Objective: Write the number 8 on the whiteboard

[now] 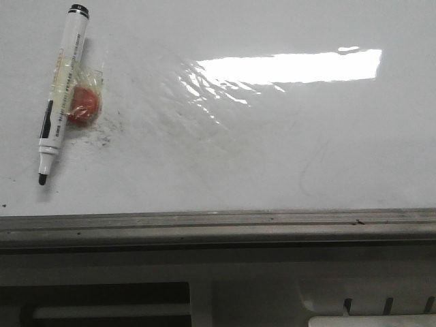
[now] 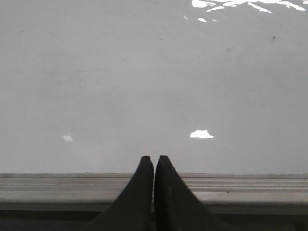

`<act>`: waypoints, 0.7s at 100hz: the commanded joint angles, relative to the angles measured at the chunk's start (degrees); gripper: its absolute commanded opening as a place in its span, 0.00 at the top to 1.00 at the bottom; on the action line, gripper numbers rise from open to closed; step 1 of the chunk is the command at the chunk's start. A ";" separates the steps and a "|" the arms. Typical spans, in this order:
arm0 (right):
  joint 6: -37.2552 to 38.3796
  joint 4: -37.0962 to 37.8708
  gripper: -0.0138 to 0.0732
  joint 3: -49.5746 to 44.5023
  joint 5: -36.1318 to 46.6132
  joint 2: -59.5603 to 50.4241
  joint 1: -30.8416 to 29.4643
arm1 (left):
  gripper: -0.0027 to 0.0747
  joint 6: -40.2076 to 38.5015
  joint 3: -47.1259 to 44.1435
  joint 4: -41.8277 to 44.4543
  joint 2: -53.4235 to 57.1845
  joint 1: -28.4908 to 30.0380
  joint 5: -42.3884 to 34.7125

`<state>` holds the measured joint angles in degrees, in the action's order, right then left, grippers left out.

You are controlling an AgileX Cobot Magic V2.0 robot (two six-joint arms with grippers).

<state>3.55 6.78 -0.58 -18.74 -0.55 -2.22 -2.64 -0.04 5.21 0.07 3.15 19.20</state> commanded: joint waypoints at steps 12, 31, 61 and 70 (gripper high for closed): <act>-0.16 1.91 0.91 -0.79 2.31 -1.25 -0.23 | 0.99 -0.33 -1.86 -4.72 1.73 0.02 -7.33; -0.16 1.79 0.91 -0.79 8.95 -1.25 -0.23 | 0.99 -0.25 -1.86 -11.44 1.73 0.12 -9.97; -0.04 1.71 0.91 -0.79 22.81 -1.25 -0.23 | 0.99 -0.25 -1.86 -11.41 1.73 0.12 -22.34; 0.18 -2.30 0.91 -0.45 24.80 -1.25 -0.23 | 0.99 -0.25 -1.86 -11.82 1.73 0.12 -25.55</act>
<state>3.55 7.17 -0.58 -0.73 -0.55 -2.22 -2.64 -0.04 -5.87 0.07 3.15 1.54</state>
